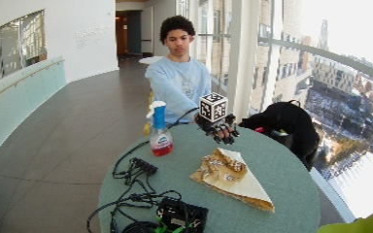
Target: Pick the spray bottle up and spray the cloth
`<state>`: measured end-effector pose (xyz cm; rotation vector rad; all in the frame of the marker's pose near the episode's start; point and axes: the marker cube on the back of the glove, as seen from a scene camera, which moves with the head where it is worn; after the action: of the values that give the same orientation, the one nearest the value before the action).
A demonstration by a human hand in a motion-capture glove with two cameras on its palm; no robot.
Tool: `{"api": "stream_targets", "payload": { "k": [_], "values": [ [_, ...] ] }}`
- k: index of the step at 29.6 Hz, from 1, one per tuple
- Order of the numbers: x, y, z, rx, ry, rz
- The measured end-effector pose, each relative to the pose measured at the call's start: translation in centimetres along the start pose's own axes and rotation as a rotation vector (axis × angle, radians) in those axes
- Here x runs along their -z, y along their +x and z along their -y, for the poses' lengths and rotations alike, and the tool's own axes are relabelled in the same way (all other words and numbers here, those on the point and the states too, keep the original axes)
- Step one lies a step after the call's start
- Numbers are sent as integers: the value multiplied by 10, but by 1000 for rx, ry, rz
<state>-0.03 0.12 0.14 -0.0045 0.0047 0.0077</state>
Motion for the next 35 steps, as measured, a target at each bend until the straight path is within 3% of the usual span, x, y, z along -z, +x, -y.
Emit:
{"api": "stream_targets", "payload": {
  "k": [26, 35],
  "values": [
    [-3, -4, -3, -17, 14, -5],
    [-13, -18, -71, 114, 114, 53]
  ]
}}
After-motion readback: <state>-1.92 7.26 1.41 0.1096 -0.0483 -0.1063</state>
